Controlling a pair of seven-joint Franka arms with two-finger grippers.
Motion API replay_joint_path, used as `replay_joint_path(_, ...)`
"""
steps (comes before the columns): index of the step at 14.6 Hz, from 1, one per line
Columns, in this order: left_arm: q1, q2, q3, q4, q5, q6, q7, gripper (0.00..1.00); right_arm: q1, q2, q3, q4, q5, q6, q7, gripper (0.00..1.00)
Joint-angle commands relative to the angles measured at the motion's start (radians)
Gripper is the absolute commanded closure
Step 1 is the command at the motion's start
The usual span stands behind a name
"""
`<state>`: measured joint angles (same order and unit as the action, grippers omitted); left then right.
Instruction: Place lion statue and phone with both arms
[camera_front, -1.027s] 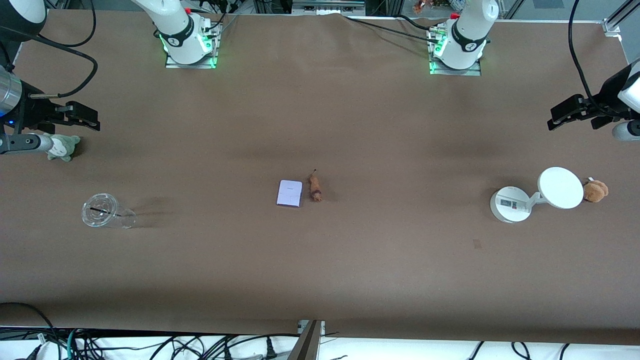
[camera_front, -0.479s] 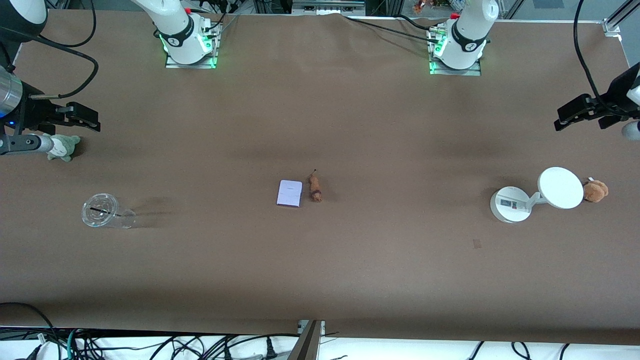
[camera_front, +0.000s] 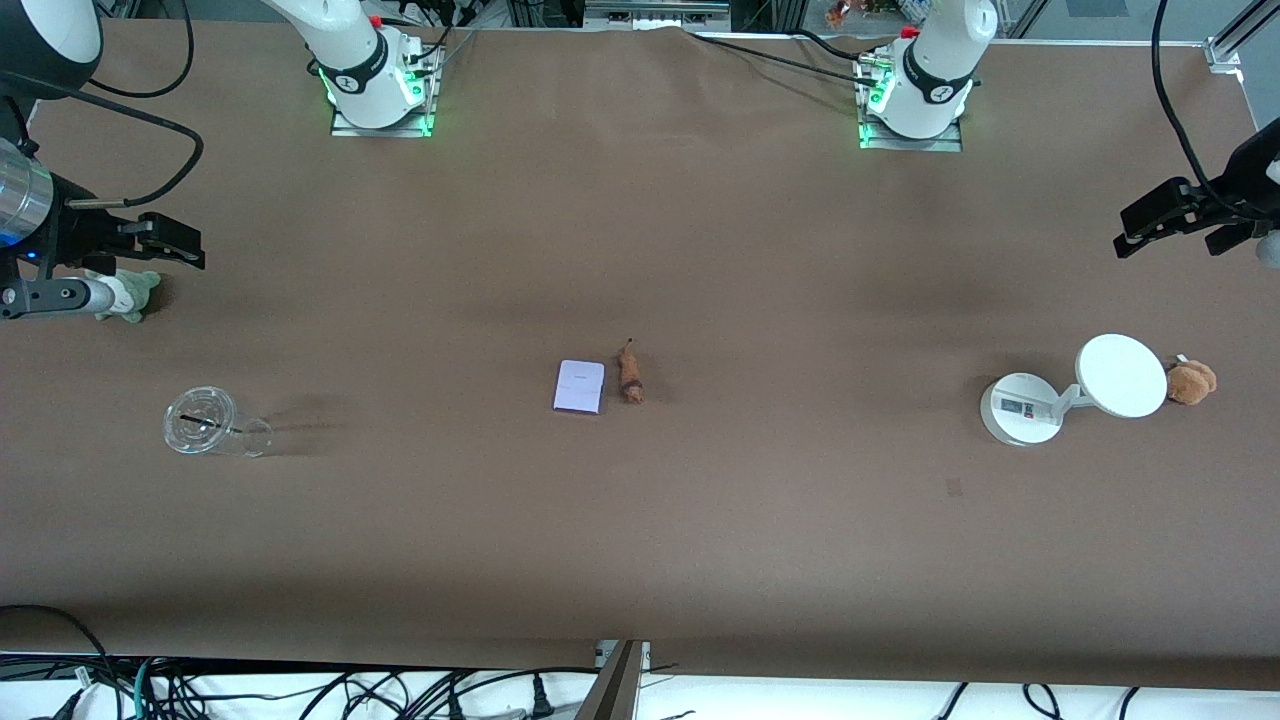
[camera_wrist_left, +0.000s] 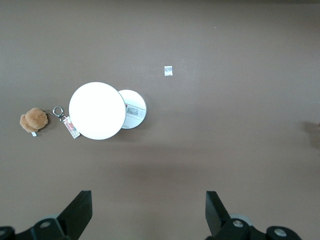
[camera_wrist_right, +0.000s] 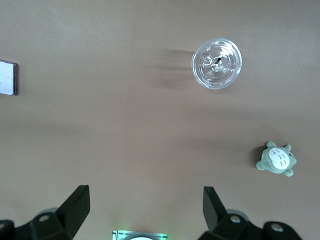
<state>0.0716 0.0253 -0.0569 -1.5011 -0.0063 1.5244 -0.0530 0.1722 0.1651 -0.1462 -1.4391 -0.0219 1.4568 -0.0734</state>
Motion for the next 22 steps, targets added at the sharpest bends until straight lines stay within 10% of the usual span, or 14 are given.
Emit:
replay_joint_path(1,-0.003,0.019,0.000,0.036,0.014,-0.029,0.002,0.00,0.001,0.008,0.004,0.022,-0.012,0.005,-0.002,0.00)
replay_joint_path(12,-0.004,0.100,-0.011,0.030,0.022,-0.084,0.068,0.00,-0.007,0.016,0.002,0.022,-0.007,0.008,-0.006,0.00)
replay_joint_path(22,-0.259,0.379,-0.121,0.036,-0.197,0.161,-0.622,0.00,-0.031,0.066,0.002,0.019,-0.003,0.043,0.009,0.00)
